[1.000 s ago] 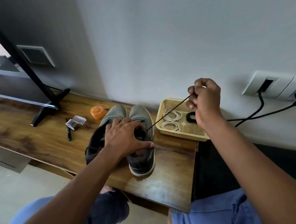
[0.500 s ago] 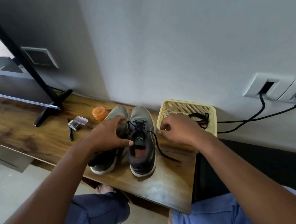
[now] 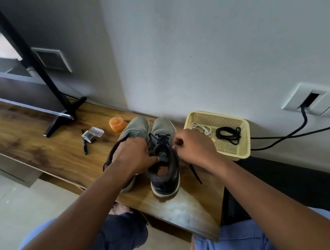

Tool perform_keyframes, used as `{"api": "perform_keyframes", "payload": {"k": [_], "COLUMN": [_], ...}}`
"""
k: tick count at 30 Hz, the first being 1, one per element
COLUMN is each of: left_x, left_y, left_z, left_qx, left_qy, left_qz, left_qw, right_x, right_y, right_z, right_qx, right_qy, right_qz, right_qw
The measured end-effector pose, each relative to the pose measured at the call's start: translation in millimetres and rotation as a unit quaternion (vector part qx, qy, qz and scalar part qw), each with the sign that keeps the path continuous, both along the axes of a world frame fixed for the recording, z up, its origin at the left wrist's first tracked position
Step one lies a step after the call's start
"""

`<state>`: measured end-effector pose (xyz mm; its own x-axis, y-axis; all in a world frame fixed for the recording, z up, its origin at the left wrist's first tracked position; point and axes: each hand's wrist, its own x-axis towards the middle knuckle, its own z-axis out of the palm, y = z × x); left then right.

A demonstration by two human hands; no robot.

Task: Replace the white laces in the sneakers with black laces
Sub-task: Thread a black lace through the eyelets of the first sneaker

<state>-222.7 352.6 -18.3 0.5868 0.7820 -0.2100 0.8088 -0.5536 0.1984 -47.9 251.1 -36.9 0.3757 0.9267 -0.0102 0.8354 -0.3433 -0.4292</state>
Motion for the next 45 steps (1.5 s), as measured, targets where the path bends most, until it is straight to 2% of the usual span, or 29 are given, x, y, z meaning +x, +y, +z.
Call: {"api": "perform_keyframes", "payload": {"k": [4,10,18,27,30,35,40,45], "left_x": [-0.6,4.8,7.7,9.4,8.1,10.0,8.0,8.5], "left_y": [-5.7,-13.4,-17.6,-14.1,-12.3,-15.1,-11.4,-12.6], "left_z": [-0.9,-12.5,-11.7,-9.9,-10.2,-10.2,-10.3,-11.5], "left_qx": [0.041,0.115,0.119,0.092,0.089,0.088,0.080,0.077], "left_qy": [-0.094,-0.158,-0.164,-0.140,-0.143,-0.141,-0.135,-0.141], "left_qz": [0.006,-0.009,0.031,0.053,0.062,0.069,0.076,0.077], "left_qw": [0.995,0.981,0.979,0.984,0.984,0.984,0.985,0.984], "right_x": [3.1,-4.8,-5.3,14.2,23.0,32.8,47.0,52.0], "right_y": [-1.6,-0.7,-4.4,-12.4,-15.3,-24.9,-33.3,-34.0], "right_z": [1.1,-4.7,-6.8,9.3,15.4,35.1,45.6,48.6], "right_qx": [-0.004,0.031,0.037,-0.013,-0.044,-0.158,-0.201,-0.292], "right_qy": [0.046,0.136,0.199,0.152,0.146,0.202,0.160,0.162], "right_qz": [-0.021,-0.043,-0.091,-0.119,-0.127,-0.134,-0.127,-0.081], "right_qw": [0.999,0.989,0.975,0.981,0.980,0.957,0.958,0.939]}}
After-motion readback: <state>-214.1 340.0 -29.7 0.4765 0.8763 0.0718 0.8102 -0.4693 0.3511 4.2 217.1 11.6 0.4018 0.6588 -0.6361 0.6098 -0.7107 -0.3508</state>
